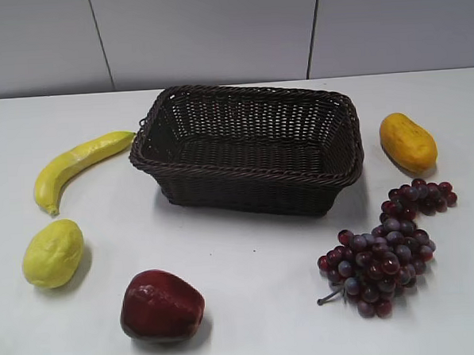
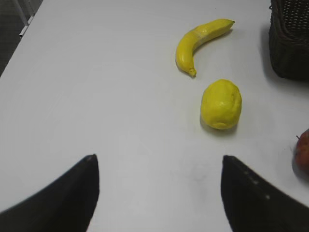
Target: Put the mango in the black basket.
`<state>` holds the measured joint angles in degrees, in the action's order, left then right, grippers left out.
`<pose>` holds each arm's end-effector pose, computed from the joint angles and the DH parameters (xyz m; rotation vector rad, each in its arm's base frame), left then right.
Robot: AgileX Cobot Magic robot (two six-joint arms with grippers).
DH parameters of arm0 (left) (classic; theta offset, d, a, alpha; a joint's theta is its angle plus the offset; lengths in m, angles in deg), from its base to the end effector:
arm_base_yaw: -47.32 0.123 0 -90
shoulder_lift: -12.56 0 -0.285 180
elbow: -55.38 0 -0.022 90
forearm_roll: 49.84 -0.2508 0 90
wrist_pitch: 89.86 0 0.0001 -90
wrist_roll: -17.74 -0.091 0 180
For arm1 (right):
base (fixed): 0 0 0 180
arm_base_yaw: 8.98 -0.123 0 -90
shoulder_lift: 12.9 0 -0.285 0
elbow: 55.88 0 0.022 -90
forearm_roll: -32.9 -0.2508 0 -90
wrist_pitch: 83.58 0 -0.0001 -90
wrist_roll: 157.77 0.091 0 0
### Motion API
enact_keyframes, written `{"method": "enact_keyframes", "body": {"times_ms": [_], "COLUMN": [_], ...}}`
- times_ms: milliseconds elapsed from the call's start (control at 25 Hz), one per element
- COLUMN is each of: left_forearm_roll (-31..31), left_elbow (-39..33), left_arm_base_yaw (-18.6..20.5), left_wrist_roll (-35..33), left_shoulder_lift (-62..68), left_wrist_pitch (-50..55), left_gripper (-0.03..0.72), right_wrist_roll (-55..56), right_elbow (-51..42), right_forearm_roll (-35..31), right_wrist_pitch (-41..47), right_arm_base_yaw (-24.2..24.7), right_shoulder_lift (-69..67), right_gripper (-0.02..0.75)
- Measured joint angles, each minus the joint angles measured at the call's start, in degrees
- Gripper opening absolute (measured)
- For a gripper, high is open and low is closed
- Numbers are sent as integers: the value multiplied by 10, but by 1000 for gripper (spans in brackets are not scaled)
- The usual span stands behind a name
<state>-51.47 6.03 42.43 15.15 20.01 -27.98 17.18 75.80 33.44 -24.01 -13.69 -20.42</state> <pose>-0.0048 0.0027 0.2720 0.1336 2.0667 0.0096 -0.0051 -0.0012 0.2802 -0.1710 2.0070 -0.0150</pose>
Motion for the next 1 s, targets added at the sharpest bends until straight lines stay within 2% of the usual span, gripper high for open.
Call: {"method": "enact_keyframes", "body": {"times_ms": [840,1000], "left_forearm_roll": [0,0], "left_elbow": [0,0], "left_arm_base_yaw": [0,0], "left_wrist_roll": [0,0], "left_shoulder_lift": [0,0], "left_wrist_pitch": [0,0], "left_gripper": [589,589], "right_wrist_roll": [7,22], "right_elbow": [0,17], "right_forearm_roll": [0,1], "right_wrist_pitch": [-1,-57], "right_arm_base_yaw": [0,0], "right_shoulder_lift": [-2,-31], "right_gripper": [572,603]}}
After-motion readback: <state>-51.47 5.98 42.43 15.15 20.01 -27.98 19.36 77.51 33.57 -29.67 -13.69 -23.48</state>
